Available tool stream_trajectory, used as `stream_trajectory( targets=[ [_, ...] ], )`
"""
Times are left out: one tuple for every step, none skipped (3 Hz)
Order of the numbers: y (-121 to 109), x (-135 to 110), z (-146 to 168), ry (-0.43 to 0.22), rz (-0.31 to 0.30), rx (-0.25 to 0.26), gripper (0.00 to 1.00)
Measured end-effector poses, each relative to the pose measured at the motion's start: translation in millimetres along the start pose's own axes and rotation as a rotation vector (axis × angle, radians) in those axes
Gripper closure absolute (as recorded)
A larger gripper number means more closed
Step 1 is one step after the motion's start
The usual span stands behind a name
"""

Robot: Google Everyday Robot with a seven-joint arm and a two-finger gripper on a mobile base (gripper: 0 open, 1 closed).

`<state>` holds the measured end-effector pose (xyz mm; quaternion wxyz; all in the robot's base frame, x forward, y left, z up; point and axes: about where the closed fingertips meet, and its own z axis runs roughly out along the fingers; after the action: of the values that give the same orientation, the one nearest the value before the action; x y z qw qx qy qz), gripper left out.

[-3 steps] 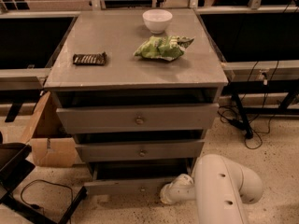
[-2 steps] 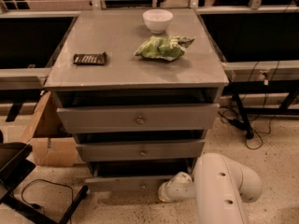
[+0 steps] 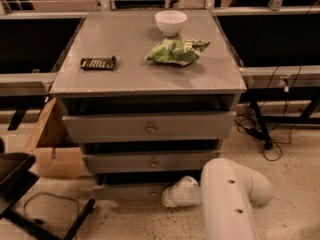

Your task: Close bottom drawer

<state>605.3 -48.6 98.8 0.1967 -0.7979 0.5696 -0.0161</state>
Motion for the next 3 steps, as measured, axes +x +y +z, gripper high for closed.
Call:
stream_trajectory(
  targets=[
    [0.0,-0.1,-0.1,0.0,0.0,0.0,1.0],
    [-22.2,-7.2,-2.6,0.003,-0.015,0.015,0.73],
    [-22.2,-7.2,-2.6,0.003,-0.015,0.015,0.5]
  ],
)
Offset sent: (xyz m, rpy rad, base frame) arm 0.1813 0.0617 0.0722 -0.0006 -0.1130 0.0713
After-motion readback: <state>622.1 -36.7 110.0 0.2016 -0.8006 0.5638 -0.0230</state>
